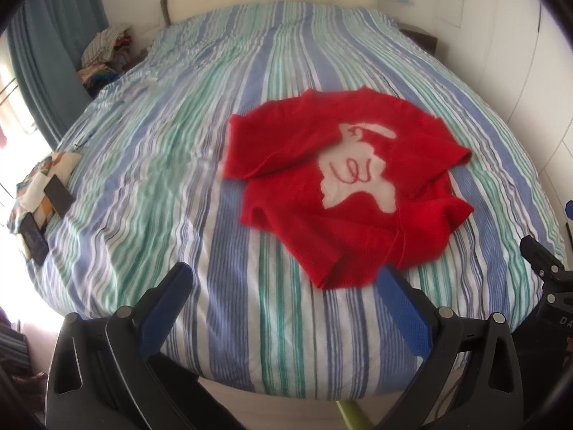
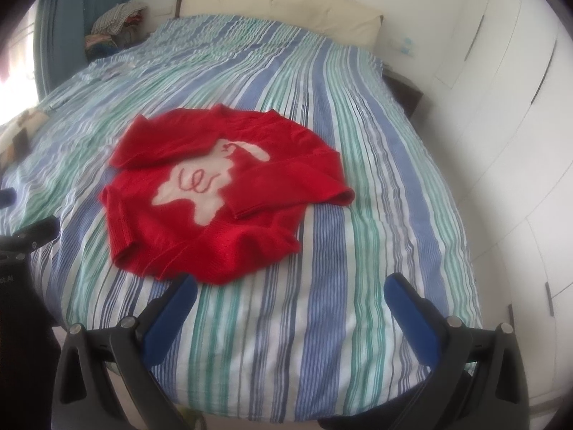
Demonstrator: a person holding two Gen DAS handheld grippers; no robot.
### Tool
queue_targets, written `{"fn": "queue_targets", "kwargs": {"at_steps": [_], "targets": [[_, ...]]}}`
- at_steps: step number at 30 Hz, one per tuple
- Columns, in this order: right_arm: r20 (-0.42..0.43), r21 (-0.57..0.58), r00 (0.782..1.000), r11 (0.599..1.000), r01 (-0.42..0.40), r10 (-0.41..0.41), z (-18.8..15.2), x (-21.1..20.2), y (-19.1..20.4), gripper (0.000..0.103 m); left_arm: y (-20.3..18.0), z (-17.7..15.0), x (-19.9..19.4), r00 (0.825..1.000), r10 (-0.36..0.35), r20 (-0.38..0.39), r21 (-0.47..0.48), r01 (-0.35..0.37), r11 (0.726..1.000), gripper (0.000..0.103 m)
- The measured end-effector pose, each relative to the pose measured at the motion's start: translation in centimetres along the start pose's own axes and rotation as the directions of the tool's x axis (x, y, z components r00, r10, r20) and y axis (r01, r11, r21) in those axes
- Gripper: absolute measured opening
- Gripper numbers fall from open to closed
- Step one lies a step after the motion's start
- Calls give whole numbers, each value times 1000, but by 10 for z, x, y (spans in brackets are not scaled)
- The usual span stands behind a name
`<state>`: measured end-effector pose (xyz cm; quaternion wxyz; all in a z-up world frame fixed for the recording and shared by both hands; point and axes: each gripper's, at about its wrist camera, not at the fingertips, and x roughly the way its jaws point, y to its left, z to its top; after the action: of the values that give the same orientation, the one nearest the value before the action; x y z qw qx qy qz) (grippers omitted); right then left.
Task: Fold small clothes
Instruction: 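Move both grippers toward the crumpled red sweater on the bed, then grasp the sweater hem with both grippers and pull it to straighten the body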
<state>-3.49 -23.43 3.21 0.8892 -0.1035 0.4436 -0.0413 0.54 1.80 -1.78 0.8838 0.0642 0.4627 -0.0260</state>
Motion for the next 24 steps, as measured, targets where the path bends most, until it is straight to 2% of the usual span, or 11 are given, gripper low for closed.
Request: {"fn": "queue_targets", "kwargs": {"at_steps": [9, 14, 18, 21, 23, 24], "targets": [[-15, -4, 1000, 1000, -6, 6, 0, 6, 1, 103, 3, -2, 13, 999, -17, -27, -10, 17, 1000, 103], [-46, 26, 995, 995, -91, 93, -2, 21, -4, 103, 31, -4, 30, 989, -139, -54, -105, 133, 985, 102], [-27, 3, 992, 992, -124, 124, 2, 32, -8, 103, 37, -1, 48, 984, -163, -65, -72, 158, 985, 102], [-26, -88, 977, 973, -214, 213, 17, 61, 0, 103, 21, 7, 85, 965, -222, -137, -26, 220, 975, 102], [-103, -149, 949, 938, -312, 299, 29, 97, 12, 102, 7, 9, 112, 946, -265, -186, -11, 267, 964, 101], [-141, -166, 936, 924, -345, 324, 34, 118, 17, 102, 1, 9, 123, 945, -259, -201, -2, 264, 965, 100]]}}
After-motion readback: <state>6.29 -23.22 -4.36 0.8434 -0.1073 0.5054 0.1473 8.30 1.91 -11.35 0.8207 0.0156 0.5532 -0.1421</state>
